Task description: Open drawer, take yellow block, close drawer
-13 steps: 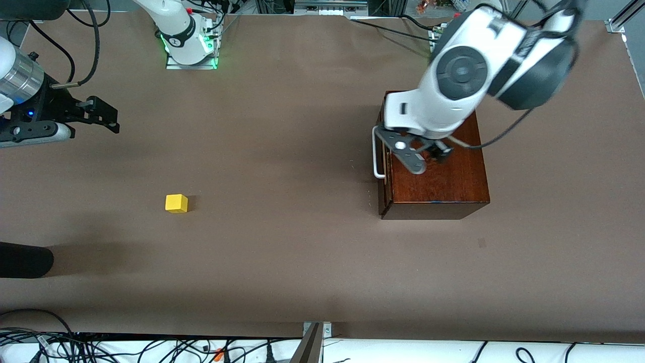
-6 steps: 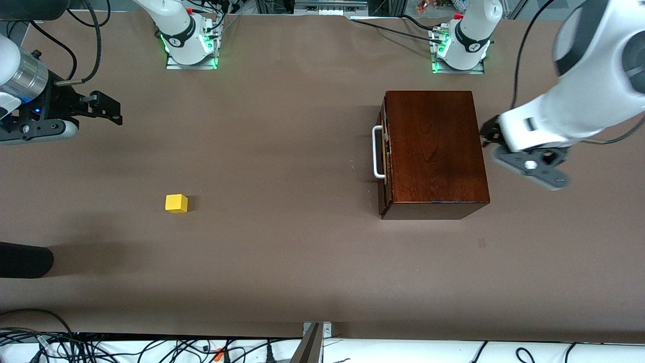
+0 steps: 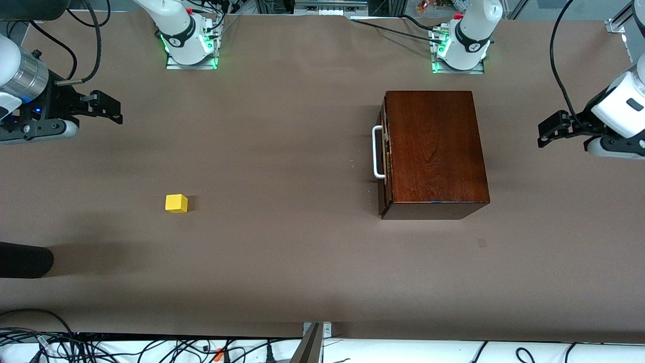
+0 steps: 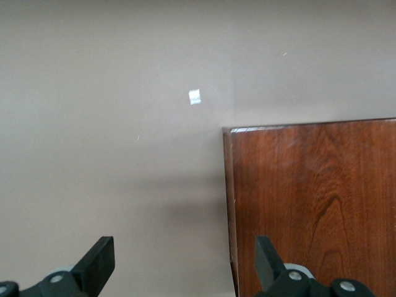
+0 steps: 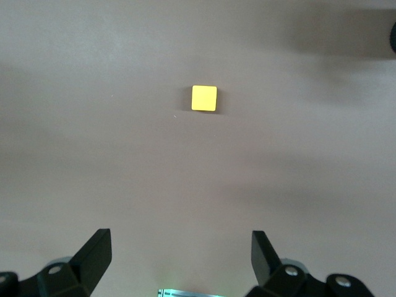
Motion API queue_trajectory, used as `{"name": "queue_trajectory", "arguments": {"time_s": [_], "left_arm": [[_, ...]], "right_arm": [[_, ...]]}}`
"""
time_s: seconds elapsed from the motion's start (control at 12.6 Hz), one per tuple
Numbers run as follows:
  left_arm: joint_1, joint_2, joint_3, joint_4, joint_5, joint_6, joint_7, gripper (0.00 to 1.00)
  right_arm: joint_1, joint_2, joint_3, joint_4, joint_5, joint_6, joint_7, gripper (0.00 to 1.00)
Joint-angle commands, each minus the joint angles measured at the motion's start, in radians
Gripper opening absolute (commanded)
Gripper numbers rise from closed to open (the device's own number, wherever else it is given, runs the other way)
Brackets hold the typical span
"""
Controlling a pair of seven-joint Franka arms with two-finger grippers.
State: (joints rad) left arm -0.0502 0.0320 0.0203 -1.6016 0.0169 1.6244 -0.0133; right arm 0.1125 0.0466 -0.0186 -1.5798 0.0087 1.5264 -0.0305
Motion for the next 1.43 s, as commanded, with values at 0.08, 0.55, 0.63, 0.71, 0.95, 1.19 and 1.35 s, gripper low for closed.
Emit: {"name": "queue_trajectory", "arguments": {"time_s": [0.08,0.55,0.63,0.71,0.95,1.19,1.35], "left_arm": [[0.004,-0.051,-0.003,-0.066,-0.025,-0.055,-0.045,1.00],[0.007,-0.023,-0.002,-0.040,-0.038,-0.055,-0.031,1.00],[0.007,-0.023,-0.002,-0.040,-0.038,-0.055,-0.030,1.00],[0.006,-0.021,-0.002,-0.038,-0.037,-0.054,-0.030,1.00],[-0.005,-0.021,-0.005,-0.028,-0.037,-0.061,-0.040,1.00],[-0.007,-0.021,-0.006,-0.024,-0.035,-0.061,-0.042,1.00],[-0.007,-0.020,-0.006,-0.024,-0.035,-0.063,-0.042,1.00]], "right_arm": [[-0.008,0.015,0.000,0.032,0.013,-0.025,0.004,1.00],[-0.011,0.018,-0.012,0.032,0.013,-0.015,0.004,1.00],[-0.011,0.018,-0.014,0.032,0.013,-0.014,0.004,1.00],[-0.011,0.018,-0.017,0.032,0.013,-0.014,0.004,1.00],[-0.011,0.022,-0.020,0.032,0.013,-0.014,0.004,1.00],[-0.011,0.022,-0.020,0.032,0.013,-0.012,0.004,1.00],[-0.011,0.022,-0.020,0.032,0.013,-0.012,0.004,1.00]]}}
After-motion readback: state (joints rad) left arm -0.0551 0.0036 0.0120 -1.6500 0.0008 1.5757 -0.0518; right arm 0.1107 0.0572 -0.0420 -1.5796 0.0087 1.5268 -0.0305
